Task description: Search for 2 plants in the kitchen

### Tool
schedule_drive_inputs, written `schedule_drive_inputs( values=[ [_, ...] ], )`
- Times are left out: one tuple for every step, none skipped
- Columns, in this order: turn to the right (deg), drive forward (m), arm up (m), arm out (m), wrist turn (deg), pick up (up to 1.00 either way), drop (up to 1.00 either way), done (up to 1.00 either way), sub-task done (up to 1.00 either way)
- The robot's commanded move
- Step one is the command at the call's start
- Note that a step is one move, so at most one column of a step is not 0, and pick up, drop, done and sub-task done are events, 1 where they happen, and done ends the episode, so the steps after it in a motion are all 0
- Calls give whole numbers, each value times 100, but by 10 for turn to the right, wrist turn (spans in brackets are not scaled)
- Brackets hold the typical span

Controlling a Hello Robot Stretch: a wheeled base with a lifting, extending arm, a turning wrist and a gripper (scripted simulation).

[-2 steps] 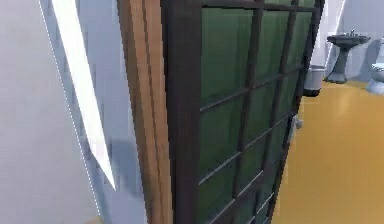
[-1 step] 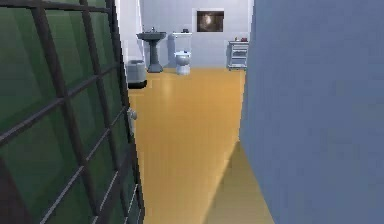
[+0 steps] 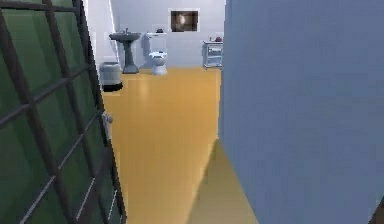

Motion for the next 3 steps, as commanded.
schedule_drive_inputs(
  values=[
    [0, 100, 0, 0, 0, 0, 0, 0, 0],
    [0, 100, 0, 0, 0, 0, 0, 0, 0],
    [0, 45, 0, 0, 0, 0, 0, 0, 0]
  ],
)
